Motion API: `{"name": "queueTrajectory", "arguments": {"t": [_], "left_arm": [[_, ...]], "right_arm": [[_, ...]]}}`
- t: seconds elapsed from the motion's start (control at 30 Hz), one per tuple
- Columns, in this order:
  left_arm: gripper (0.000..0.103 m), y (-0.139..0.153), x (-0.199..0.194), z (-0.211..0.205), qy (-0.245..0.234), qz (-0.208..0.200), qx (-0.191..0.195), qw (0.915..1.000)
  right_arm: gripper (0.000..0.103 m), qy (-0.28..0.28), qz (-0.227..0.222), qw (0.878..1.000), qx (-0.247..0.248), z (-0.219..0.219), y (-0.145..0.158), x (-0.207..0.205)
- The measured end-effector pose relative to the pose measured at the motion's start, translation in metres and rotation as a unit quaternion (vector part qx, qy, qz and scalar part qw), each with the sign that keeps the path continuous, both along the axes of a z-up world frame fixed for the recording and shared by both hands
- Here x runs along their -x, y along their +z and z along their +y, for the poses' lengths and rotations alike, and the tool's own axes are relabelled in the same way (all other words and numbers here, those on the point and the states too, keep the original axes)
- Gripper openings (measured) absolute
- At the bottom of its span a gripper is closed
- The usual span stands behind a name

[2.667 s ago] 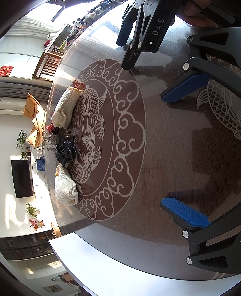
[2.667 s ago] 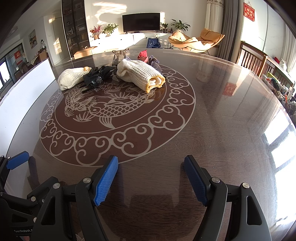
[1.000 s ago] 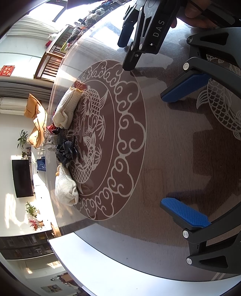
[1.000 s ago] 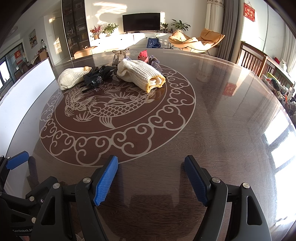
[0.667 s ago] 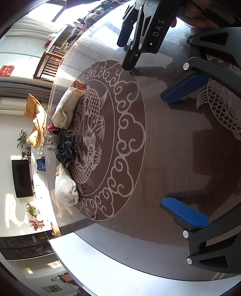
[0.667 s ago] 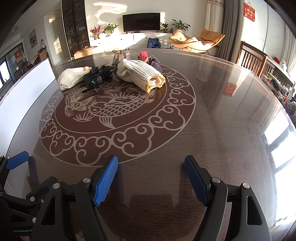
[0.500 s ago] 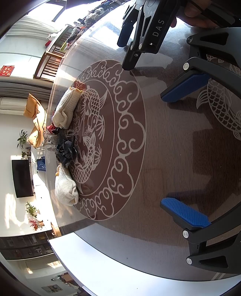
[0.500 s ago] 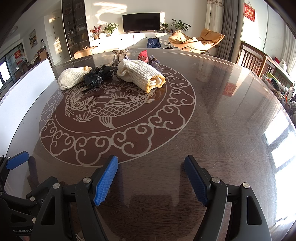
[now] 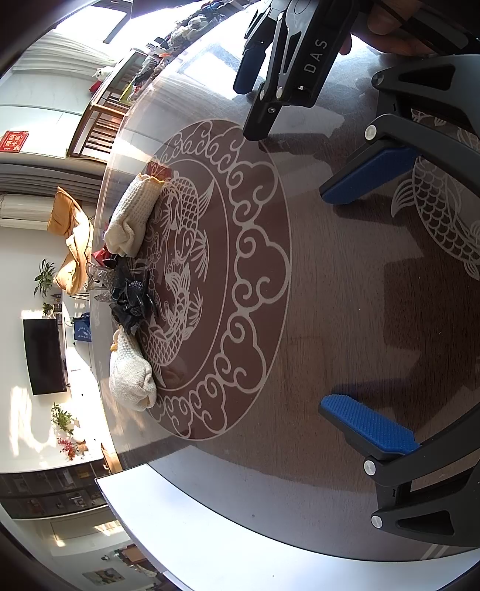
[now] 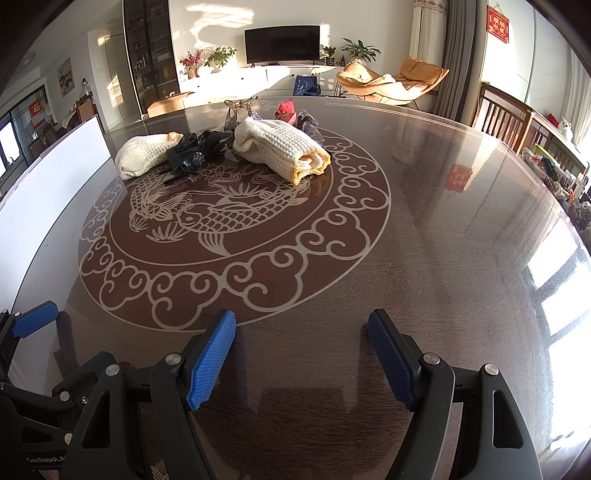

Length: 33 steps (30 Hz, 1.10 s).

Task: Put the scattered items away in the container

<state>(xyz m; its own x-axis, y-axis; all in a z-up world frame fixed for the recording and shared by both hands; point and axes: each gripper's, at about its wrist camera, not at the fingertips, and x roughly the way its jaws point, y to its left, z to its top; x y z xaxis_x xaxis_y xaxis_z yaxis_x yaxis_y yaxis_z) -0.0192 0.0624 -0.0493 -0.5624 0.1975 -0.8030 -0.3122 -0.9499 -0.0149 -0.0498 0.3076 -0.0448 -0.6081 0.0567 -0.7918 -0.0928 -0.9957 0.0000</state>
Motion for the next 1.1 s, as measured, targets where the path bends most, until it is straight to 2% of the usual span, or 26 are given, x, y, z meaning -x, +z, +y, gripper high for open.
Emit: {"name": "queueTrajectory", "arguments": {"t": [0.1, 0.23, 0.33, 0.43, 0.6, 0.73, 0.8, 0.87, 0.9, 1.0, 1.1], "left_arm": [[0.103, 0.000, 0.000, -0.001, 0.000, 0.000, -0.006, 1.0000], [0.103, 0.000, -0.001, 0.001, 0.000, 0.000, -0.004, 1.0000], [0.103, 0.000, -0.001, 0.002, 0.000, 0.000, -0.001, 1.0000], [0.103, -0.001, 0.000, 0.003, 0.000, 0.000, 0.005, 1.0000], [0.103, 0.000, 0.000, 0.003, 0.000, 0.000, 0.007, 1.0000], [0.103, 0.000, 0.000, 0.003, 0.000, 0.000, 0.007, 1.0000], [0.103, -0.001, 0.000, 0.003, 0.001, 0.000, 0.007, 1.0000], [0.103, -0.001, 0.000, 0.002, 0.000, -0.001, 0.007, 1.0000], [0.103, -0.001, 0.000, 0.002, 0.000, -0.001, 0.007, 1.0000], [0.103, 0.000, 0.004, 0.003, -0.005, -0.007, 0.008, 0.9999], [0.103, 0.000, 0.026, 0.013, -0.036, -0.012, 0.011, 0.9992]], "right_arm": [[0.076, 0.013, -0.003, 1.000, 0.003, 0.000, 0.000, 0.002], [0.076, 0.049, -0.021, 0.999, 0.004, 0.012, 0.005, 0.030], [0.076, 0.057, 0.011, 0.998, 0.005, 0.024, 0.023, 0.056], [0.076, 0.099, 0.030, 0.995, 0.005, 0.023, 0.037, 0.089], [0.076, 0.171, -0.007, 0.984, -0.047, 0.002, 0.025, 0.149], [0.075, 0.201, -0.049, 0.978, -0.035, -0.004, 0.002, 0.181], [0.071, 0.202, -0.032, 0.979, -0.020, -0.004, 0.002, 0.185], [0.042, 0.193, -0.028, 0.981, -0.004, -0.002, 0.003, 0.184], [0.038, 0.194, -0.027, 0.981, 0.015, -0.001, 0.003, 0.180], [0.038, 0.201, -0.020, 0.979, 0.018, -0.004, 0.002, 0.151], [0.038, 0.206, -0.020, 0.978, 0.027, 0.001, 0.002, 0.101]]}}
